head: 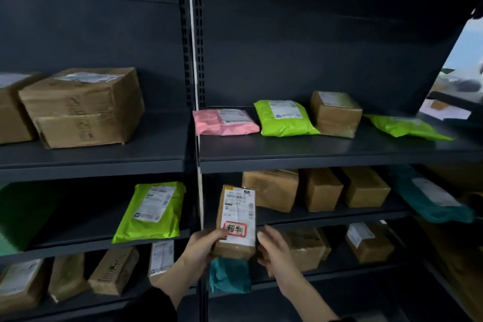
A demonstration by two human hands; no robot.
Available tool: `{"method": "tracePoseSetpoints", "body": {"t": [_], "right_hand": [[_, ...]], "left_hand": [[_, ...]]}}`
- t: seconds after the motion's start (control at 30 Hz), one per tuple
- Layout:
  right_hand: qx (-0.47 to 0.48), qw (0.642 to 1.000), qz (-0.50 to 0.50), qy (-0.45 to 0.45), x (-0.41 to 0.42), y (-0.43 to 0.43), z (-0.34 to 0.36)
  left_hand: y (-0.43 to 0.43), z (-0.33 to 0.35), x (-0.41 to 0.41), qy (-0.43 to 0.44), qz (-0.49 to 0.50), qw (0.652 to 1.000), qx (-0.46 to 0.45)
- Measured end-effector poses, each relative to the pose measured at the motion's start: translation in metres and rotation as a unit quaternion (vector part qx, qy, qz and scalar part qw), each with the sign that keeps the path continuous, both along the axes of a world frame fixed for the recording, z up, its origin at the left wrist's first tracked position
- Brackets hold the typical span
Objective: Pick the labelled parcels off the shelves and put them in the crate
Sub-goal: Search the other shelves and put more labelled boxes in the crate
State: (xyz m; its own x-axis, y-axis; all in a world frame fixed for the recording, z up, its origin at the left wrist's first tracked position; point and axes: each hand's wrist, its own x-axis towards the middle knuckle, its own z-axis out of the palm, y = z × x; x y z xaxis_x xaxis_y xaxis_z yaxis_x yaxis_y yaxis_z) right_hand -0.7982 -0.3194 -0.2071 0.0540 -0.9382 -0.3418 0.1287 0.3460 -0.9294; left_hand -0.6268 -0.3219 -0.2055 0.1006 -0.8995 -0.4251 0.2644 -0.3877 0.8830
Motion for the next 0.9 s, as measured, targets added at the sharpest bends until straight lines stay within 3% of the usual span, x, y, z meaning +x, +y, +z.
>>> {"method": "tracePoseSetpoints", "body": {"t": [0.17, 0.33, 0.63, 0.9], "right_hand": [[-0.018, 0.997, -0.009, 0.071, -0.071, -0.049, 0.009], [-0.027, 0.989, 0.020, 0.145, -0.104, -0.094, 0.001], [-0.084, 0.950, 0.065, 0.293, -0.105, -0.162, -0.010], [-0.102, 0.947, 0.050, 0.299, -0.100, -0.170, -0.023]], "left_hand": [[-0.029, -0.002, -0.015, -0.008, 0.124, 0.992, -0.012], [-0.056, -0.015, -0.016, -0.026, 0.178, 0.984, -0.004], [-0.124, -0.018, -0.015, -0.059, 0.202, 0.978, -0.007], [-0.132, -0.030, -0.013, -0.032, 0.175, 0.984, -0.008]]}}
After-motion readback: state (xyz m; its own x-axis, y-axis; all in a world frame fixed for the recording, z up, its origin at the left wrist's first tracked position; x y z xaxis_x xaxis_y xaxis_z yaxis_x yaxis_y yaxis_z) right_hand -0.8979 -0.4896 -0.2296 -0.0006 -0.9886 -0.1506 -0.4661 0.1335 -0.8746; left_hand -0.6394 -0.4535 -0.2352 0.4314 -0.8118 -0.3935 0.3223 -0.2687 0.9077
